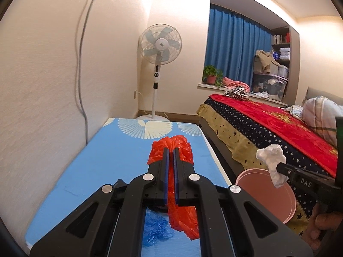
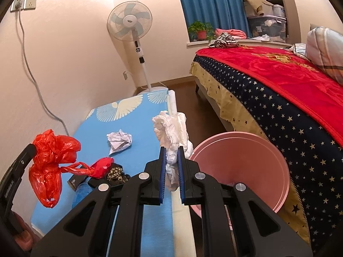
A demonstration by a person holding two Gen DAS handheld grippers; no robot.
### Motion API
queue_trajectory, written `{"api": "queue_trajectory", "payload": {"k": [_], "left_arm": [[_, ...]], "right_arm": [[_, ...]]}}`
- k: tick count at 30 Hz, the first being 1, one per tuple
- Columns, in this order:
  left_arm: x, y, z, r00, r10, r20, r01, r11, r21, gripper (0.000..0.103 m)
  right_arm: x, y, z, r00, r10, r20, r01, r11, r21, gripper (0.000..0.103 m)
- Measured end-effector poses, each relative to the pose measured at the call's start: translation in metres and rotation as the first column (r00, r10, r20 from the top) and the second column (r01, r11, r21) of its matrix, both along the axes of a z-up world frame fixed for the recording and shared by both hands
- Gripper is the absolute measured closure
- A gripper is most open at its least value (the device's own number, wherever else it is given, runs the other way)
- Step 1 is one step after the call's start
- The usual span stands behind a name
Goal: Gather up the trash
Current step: 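Carry the white tissue and red plastic bag over the pink bin with both grippers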
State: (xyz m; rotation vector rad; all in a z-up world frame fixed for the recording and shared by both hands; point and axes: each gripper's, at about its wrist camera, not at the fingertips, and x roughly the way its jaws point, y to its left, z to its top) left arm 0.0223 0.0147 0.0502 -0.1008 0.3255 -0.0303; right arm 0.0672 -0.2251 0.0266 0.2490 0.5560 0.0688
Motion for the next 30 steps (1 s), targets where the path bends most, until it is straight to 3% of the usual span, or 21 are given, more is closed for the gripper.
{"api": "queue_trajectory", "payload": {"k": [30], "left_arm": [[0.022,-0.043,-0.005,0.996,-0.086,-0.014,0.086,0.996,0.006,0.1]], "right_arm": [[0.011,-0.036,-0.007,0.997,-0.075,-0.005,0.075,0.997,0.027,0.092]]}}
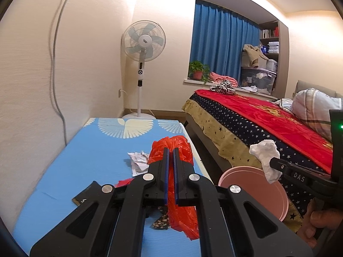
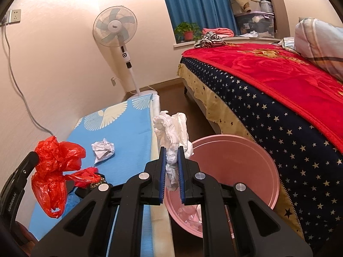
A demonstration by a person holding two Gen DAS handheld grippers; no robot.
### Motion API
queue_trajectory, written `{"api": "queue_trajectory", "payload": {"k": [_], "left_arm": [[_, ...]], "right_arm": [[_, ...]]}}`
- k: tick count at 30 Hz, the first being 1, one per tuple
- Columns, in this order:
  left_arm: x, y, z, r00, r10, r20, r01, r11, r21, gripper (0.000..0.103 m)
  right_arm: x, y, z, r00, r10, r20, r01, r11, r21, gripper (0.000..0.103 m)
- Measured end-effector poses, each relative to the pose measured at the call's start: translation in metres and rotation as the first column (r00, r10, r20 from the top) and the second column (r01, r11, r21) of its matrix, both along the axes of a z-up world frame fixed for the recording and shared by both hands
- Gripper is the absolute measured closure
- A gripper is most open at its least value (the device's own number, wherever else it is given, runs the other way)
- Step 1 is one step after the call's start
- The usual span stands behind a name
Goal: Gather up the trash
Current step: 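Carry the white tissue and red plastic bag over the pink bin with both grippers, then open the right gripper to drop the tissue while the left drops the red bag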
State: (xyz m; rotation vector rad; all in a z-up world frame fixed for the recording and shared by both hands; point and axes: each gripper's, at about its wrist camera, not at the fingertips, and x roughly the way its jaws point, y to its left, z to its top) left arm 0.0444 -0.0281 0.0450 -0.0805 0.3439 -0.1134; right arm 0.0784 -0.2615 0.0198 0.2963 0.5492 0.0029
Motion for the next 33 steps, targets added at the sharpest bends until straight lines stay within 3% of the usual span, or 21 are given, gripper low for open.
{"api": "queue_trajectory", "payload": {"k": [33], "left_arm": [[0.032,-0.055,-0.014,0.993,-0.113,-0.043,0.109,0.99,-0.086,0.1]], "right_arm": [[-0.005,-0.044,0.002,0.99,-0.142,-0.012,0.141,0.989,-0.042,0.092]]}}
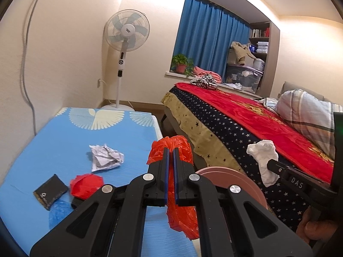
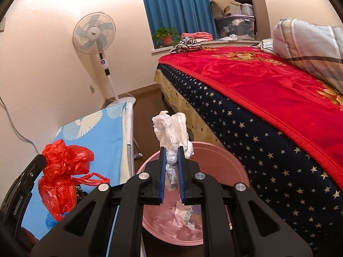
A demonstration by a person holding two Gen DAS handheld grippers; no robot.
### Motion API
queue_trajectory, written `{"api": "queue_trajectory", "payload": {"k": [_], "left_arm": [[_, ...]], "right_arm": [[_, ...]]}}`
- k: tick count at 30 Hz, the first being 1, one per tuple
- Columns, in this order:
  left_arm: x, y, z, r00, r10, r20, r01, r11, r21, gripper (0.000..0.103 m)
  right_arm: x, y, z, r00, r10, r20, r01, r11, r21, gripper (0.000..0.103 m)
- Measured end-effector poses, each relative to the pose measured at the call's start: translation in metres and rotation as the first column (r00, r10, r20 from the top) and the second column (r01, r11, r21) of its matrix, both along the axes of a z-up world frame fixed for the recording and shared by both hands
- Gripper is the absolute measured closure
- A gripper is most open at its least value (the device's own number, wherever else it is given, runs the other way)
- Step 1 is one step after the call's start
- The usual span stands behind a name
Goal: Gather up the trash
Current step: 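Open the right gripper to drop the tissue while the left drops the red bag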
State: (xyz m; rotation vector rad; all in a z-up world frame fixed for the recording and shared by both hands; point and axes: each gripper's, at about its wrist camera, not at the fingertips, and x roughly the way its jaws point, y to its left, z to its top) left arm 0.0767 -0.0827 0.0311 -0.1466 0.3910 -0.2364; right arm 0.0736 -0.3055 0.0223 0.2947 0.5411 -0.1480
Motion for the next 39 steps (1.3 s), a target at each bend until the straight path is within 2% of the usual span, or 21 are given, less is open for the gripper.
{"api": "queue_trajectory", "payload": {"k": [14,26,29,30,31,32,39], "left_arm": [[0.019,-0.037,-0.016,0.992,-0.12,-0.04,0.118,0.992,-0.037,0.1],[0.036,-0.068,-0.03,0.98,-0.185,-0.071,0.184,0.983,-0.028,0.1],[0.041,-0.07,-0.034,0.972,-0.215,-0.091,0.211,0.976,-0.047,0.099],[0.043,-0.071,-0.035,0.97,-0.221,-0.103,0.216,0.975,-0.054,0.097],[0.044,-0.07,-0.038,0.967,-0.225,-0.115,0.219,0.974,-0.064,0.088],[0.045,-0.069,-0.04,0.968,-0.221,-0.122,0.214,0.974,-0.068,0.078],[0.04,-0.051,-0.04,0.977,-0.17,-0.129,0.161,0.984,-0.073,0.077]], "right_arm": [[0.003,-0.02,-0.008,0.997,-0.071,-0.036,0.071,0.997,-0.009,0.092],[0.008,-0.036,-0.014,0.991,-0.118,-0.062,0.117,0.993,-0.021,0.092],[0.01,-0.038,-0.014,0.988,-0.138,-0.064,0.137,0.99,-0.025,0.087],[0.01,-0.038,-0.014,0.988,-0.142,-0.066,0.141,0.99,-0.022,0.078],[0.01,-0.039,-0.015,0.986,-0.151,-0.068,0.15,0.989,-0.019,0.068],[0.01,-0.04,-0.015,0.984,-0.16,-0.072,0.159,0.987,-0.02,0.064],[0.008,-0.037,-0.016,0.987,-0.149,-0.065,0.15,0.989,-0.001,0.062]]}}
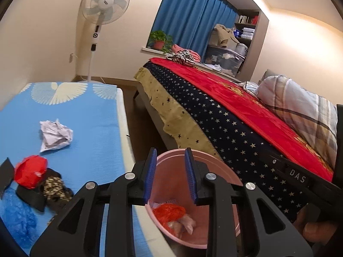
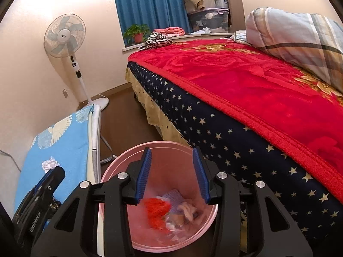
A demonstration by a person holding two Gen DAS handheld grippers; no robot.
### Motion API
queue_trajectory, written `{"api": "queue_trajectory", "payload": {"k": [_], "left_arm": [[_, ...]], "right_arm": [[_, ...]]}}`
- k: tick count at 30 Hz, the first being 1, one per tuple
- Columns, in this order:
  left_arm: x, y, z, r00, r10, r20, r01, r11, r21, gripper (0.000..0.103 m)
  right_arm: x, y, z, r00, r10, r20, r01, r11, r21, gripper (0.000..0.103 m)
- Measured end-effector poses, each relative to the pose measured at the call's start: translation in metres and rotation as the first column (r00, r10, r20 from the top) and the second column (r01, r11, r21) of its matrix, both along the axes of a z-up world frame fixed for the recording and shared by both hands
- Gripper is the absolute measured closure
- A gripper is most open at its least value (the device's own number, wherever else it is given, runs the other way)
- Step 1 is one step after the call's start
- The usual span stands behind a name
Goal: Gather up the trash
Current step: 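Open the right gripper to drop the tissue while the left drops the red bag, then grasp the black-and-gold patterned cloth with the right gripper while the left grasps the blue plastic bag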
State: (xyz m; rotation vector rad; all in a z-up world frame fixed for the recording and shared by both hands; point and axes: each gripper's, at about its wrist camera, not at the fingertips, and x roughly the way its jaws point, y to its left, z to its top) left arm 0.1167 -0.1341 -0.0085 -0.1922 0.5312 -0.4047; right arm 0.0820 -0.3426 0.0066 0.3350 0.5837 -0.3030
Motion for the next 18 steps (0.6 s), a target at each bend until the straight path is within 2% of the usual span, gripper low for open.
{"api": "queue_trajectory", "payload": {"k": [9,18], "left_arm": [[-0.015,0.032,0.01,0.999,0.048,0.022,-0.048,0.999,0.021,0.077],[-0.037,0.062,0.017,0.994,0.104,0.042,-0.105,0.994,0.024,0.077]], "right_arm": [[-0.007,0.025,0.003,0.993,0.11,0.035,-0.111,0.994,0.022,0.062],[-0.016,0.063,0.012,0.975,0.215,0.049,-0.216,0.976,0.004,0.065]]}}
